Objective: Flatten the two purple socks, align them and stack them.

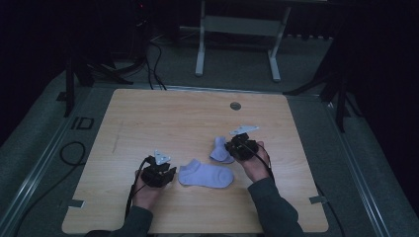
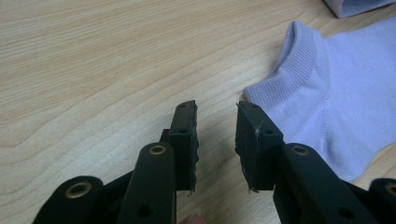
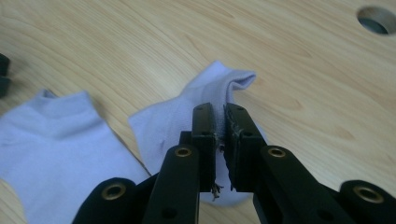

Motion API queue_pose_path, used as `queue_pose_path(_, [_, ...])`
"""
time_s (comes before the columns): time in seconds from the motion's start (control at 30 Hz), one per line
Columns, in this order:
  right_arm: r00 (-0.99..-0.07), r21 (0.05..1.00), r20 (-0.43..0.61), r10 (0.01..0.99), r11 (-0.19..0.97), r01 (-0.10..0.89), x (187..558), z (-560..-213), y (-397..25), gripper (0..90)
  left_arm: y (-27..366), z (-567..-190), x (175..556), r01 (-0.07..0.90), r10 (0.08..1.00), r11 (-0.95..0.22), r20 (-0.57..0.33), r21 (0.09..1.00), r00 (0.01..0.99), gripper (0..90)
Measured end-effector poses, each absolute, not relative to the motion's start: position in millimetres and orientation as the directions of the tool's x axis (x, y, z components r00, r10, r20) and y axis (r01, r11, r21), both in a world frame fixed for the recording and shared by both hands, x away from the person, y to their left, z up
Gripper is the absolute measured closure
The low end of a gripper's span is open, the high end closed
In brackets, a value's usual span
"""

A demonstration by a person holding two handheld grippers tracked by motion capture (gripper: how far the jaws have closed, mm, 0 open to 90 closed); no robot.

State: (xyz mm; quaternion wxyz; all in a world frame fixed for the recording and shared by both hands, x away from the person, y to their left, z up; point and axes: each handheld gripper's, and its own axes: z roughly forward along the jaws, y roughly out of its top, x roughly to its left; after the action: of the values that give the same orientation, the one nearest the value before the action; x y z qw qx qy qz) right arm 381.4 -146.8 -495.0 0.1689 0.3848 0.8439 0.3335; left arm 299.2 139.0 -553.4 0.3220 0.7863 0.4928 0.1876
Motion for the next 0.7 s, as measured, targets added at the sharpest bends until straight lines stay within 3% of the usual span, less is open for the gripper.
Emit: queue_pose_path(0.7, [-0.694, 0.664, 0.0, 0.72, 0.519, 0.539, 401, -504, -86, 82.9, 141, -552, 299, 0.651, 0.897, -0.307, -0.017, 0.694, 0.442, 68.1])
